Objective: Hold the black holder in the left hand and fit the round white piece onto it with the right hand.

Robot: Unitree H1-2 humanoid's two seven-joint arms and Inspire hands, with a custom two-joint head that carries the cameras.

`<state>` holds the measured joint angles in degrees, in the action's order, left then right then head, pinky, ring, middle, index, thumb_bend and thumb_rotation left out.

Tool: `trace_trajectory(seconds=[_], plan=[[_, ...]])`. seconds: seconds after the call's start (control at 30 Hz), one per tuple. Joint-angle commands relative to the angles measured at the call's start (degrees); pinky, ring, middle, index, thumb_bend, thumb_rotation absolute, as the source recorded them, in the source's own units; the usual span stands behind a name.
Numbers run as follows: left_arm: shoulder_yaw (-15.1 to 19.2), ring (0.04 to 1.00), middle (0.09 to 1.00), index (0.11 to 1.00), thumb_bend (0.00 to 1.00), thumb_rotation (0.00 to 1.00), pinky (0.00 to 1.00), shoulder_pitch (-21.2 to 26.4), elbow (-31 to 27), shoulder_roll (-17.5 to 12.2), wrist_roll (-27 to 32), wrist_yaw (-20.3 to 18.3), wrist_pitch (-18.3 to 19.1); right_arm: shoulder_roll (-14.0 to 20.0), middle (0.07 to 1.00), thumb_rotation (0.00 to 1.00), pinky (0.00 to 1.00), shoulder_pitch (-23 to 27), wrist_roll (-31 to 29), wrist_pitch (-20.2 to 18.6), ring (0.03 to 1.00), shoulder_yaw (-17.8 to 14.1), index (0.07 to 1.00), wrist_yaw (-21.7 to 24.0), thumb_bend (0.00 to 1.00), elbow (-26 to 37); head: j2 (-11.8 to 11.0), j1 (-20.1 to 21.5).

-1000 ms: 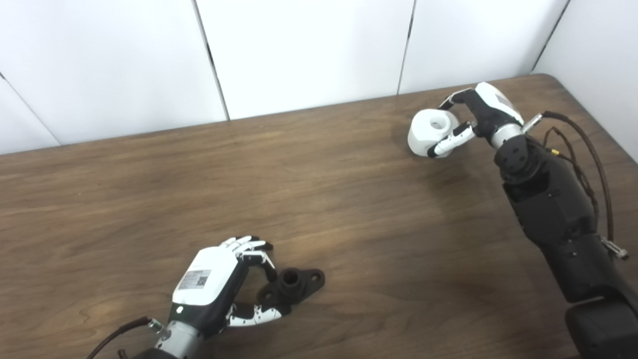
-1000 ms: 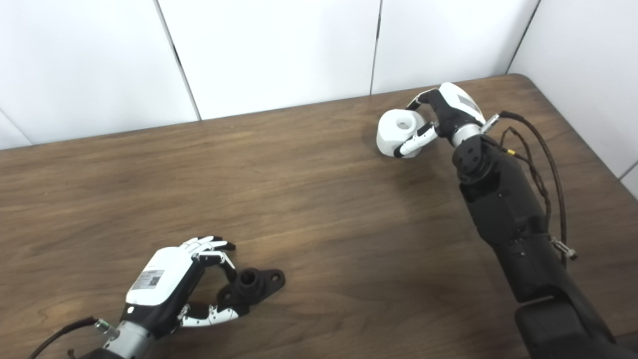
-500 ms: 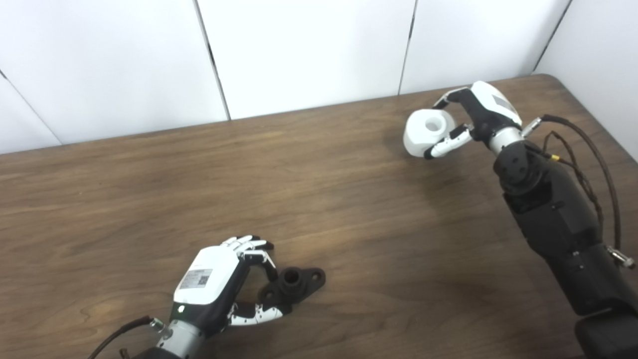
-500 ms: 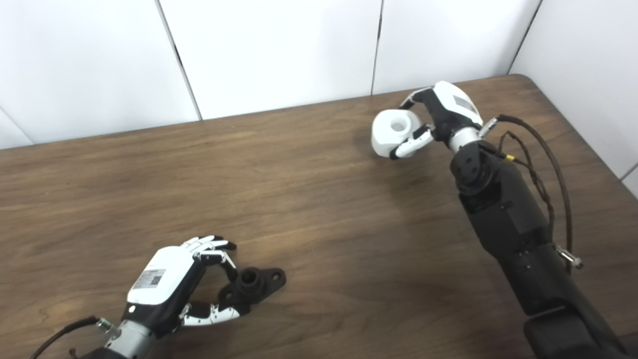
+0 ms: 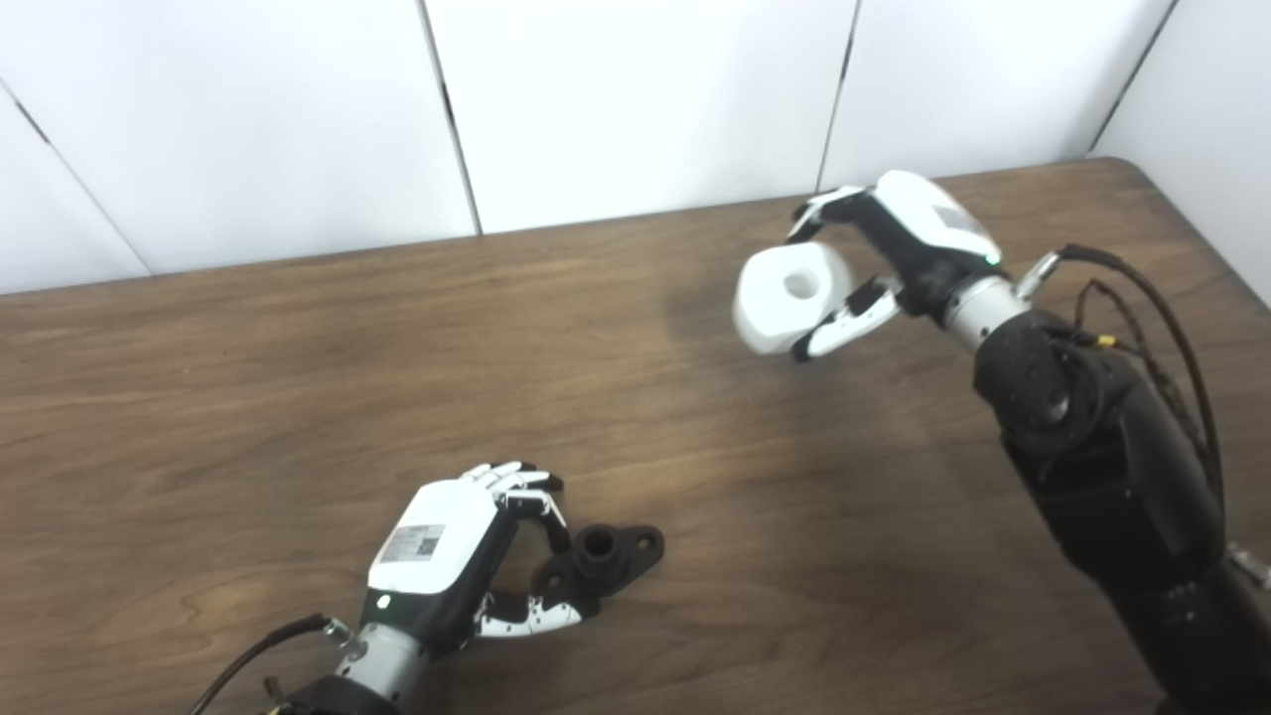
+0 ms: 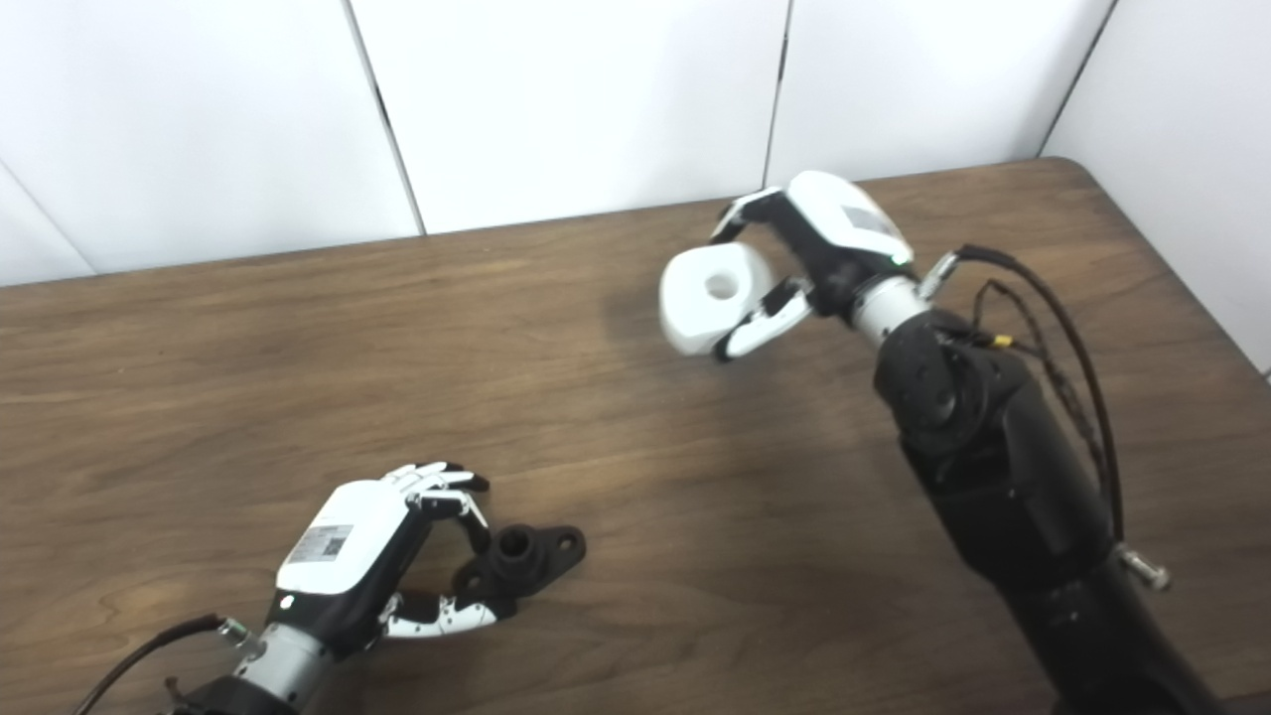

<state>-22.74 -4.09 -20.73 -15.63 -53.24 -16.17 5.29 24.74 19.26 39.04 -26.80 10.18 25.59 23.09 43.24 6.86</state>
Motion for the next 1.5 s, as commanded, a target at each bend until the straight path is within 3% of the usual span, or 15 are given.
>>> trace_trajectory(seconds=[0.0, 0.5, 0.87, 1.23, 1.47], plan=[[-1.74, 0.863, 0.812, 0.492, 0.51, 0.07, 0.88, -1.15, 3.38, -0.25, -2.05, -4.59, 2.38, -0.26, 0.817, 0.14, 0.96, 0.68, -0.27, 0.1, 0.911, 0.09, 0.481, 0.91, 0.53, 3.45, 0.12, -0.08], [-2.31, 0.863, 0.811, 0.492, 0.51, 0.07, 0.89, -1.21, 2.61, 0.66, -2.21, -4.87, 3.49, -4.11, 0.82, 0.14, 1.0, -3.4, 0.97, 0.1, 0.919, 4.01, 0.48, 8.69, 0.53, 12.44, 0.86, -1.94], [-2.93, 0.864, 0.814, 0.492, 0.51, 0.06, 0.89, -0.75, 2.46, 0.95, -2.76, -5.41, 4.16, -7.7, 0.823, 0.14, 1.0, -3.63, -0.67, 0.23, 0.93, 4.46, 0.479, 11.23, 0.53, 17.39, 0.78, -2.34], [-3.57, 0.872, 0.816, 0.492, 0.51, 0.06, 0.89, 0.06, 2.94, 1.13, -2.6, -5.54, 5.39, -11.25, 0.822, 0.14, 1.0, -3.84, 0.14, 0.01, 0.944, 4.12, 0.479, 13.9, 0.53, 18.83, 0.65, -2.61], [-4.11, 0.875, 0.817, 0.492, 0.51, 0.07, 0.88, 0.28, 2.58, 1.45, -3.51, -6.1, 6.18, -11.0, 0.817, 0.14, 1.0, -4.66, 0.02, 0.82, 0.938, 5.31, 0.479, 13.88, 0.53, 18.34, 0.95, -2.87]])
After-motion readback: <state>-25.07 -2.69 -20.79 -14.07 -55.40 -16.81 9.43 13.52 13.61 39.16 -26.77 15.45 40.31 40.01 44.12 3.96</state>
